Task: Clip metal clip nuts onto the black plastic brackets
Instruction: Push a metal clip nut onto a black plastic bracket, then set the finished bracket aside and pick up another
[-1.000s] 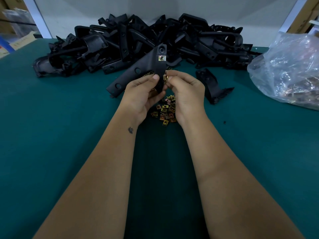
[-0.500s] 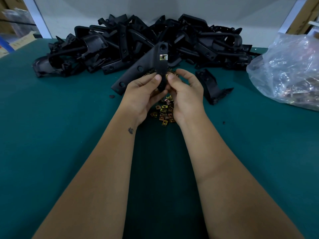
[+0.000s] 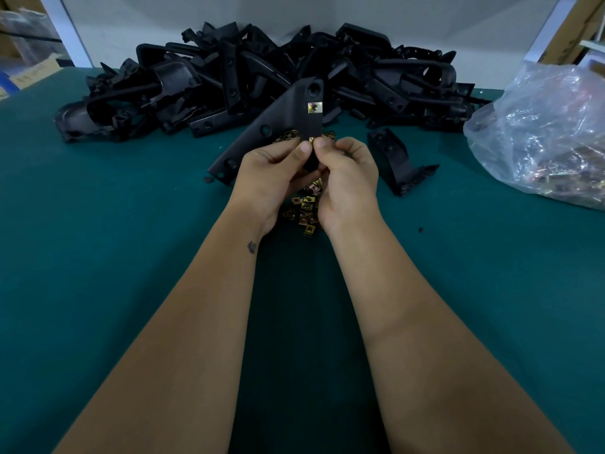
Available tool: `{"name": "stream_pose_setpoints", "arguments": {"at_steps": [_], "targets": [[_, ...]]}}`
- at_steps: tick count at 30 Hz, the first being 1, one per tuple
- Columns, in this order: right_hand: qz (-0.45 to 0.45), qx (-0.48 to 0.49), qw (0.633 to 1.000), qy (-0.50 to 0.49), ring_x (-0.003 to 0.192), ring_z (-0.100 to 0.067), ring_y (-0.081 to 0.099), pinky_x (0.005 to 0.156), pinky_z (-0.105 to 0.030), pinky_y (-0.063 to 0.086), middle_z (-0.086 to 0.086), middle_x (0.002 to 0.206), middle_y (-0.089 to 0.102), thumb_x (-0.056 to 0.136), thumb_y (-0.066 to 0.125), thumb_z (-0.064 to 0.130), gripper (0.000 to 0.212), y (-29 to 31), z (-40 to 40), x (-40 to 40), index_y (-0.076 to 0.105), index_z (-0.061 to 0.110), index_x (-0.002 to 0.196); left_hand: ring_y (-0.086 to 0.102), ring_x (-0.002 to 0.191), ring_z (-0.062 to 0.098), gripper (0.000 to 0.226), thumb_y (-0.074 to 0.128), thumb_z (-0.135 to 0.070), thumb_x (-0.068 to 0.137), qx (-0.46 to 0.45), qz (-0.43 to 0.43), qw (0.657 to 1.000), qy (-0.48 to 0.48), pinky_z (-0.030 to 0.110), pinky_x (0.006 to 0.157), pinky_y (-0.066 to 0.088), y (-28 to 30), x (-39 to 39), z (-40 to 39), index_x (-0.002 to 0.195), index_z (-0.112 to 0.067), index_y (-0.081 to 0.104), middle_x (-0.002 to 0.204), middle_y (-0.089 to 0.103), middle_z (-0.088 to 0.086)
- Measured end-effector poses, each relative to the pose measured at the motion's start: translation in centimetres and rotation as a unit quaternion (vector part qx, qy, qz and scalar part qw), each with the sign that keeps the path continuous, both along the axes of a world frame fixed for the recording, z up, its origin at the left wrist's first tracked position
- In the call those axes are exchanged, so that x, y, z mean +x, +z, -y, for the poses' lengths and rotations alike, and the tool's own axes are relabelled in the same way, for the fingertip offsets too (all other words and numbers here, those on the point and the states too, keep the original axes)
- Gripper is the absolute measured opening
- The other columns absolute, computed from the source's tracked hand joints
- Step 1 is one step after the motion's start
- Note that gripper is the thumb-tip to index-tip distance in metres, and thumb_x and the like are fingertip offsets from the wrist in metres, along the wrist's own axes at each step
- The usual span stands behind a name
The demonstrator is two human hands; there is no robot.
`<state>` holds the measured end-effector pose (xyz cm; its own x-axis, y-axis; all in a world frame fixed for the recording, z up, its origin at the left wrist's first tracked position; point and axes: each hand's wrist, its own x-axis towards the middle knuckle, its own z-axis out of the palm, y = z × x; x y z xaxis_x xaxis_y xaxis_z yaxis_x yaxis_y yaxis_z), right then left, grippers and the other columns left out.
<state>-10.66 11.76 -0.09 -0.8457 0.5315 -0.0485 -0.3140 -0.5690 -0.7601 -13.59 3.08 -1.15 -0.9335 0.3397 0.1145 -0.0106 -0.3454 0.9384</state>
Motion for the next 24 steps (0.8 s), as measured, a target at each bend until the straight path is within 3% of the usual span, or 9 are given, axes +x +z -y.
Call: {"name": "stream_pose_setpoints", "arguments": {"at_steps": [4,8,11,15,19,22,24], "targets": [[-0.006,0.037,0.999,-0.015,0.070,-0.006,0.066,0.071,-0.020,0.052,0.001,0.074,0.066,0.085,0.064,-0.011,0.028,-0.2,0.0,0.0,0.051,0.012,0.080,0.072,0.093,0.012,0.020,0.056,-0.008,0.099,-0.002,0.004,1.000,-0.005,0.021,0.078,0.056,0.0,-0.2,0.1,0.112,-0.002,0.070,0.106,0.075,0.009],[0.000,0.102,0.994,-0.034,0.065,-0.004,0.063,0.064,-0.017,0.050,0.002,0.072,0.066,0.085,0.067,-0.006,0.022,0.1,-0.3,0.2,0.056,0.012,0.080,0.072,0.079,0.011,0.019,0.052,-0.004,0.101,0.048,0.036,0.998,-0.017,0.023,0.075,0.058,0.3,-0.3,0.2,0.102,-0.002,0.070,0.089,0.075,0.006],[0.001,0.129,0.991,-0.047,0.068,-0.009,0.057,0.067,-0.020,0.050,-0.003,0.075,0.064,0.087,0.063,-0.004,0.017,0.4,-0.5,0.5,0.059,0.011,0.081,0.072,0.078,0.012,0.020,0.050,-0.001,0.100,0.068,0.040,0.997,-0.022,0.024,0.077,0.059,0.5,-0.3,0.3,0.101,-0.002,0.070,0.086,0.074,0.009],[-0.009,0.275,0.958,-0.075,0.072,-0.004,0.063,0.064,-0.014,0.048,0.003,0.078,0.070,0.086,0.055,-0.003,0.018,0.5,-0.1,0.9,0.060,0.015,0.085,0.069,0.069,0.006,0.022,0.050,-0.002,0.101,0.058,0.036,0.998,0.009,0.021,0.072,0.058,0.6,-0.1,0.2,0.097,-0.005,0.071,0.076,0.073,0.000],[-0.009,0.362,0.930,-0.062,0.082,0.007,0.064,0.067,-0.008,0.046,0.007,0.097,0.072,0.085,0.053,0.003,0.025,0.5,0.8,1.4,0.061,0.024,0.097,0.065,0.071,0.010,0.021,0.051,-0.008,0.102,0.053,0.030,0.998,0.025,0.021,0.069,0.055,0.8,0.1,0.3,0.100,-0.008,0.072,0.085,0.064,0.010],[-0.004,0.359,0.933,-0.003,0.114,0.008,0.055,0.081,-0.004,0.045,0.011,0.128,0.063,0.093,0.053,0.010,0.042,0.3,1.2,1.5,0.053,0.030,0.129,0.067,0.082,0.020,0.019,0.055,-0.009,0.100,0.062,0.074,0.994,0.056,0.024,0.070,0.057,1.5,0.2,0.4,0.093,-0.009,0.073,0.093,0.066,0.016],[-0.013,0.344,0.939,0.015,0.123,0.004,0.050,0.086,-0.006,0.045,0.010,0.142,0.054,0.098,0.050,0.012,0.050,0.2,1.3,1.4,0.043,0.032,0.142,0.068,0.080,0.021,0.020,0.058,-0.009,0.099,0.058,0.104,0.990,0.074,0.025,0.067,0.058,2.1,0.3,0.4,0.088,-0.009,0.074,0.089,0.070,0.013]]}}
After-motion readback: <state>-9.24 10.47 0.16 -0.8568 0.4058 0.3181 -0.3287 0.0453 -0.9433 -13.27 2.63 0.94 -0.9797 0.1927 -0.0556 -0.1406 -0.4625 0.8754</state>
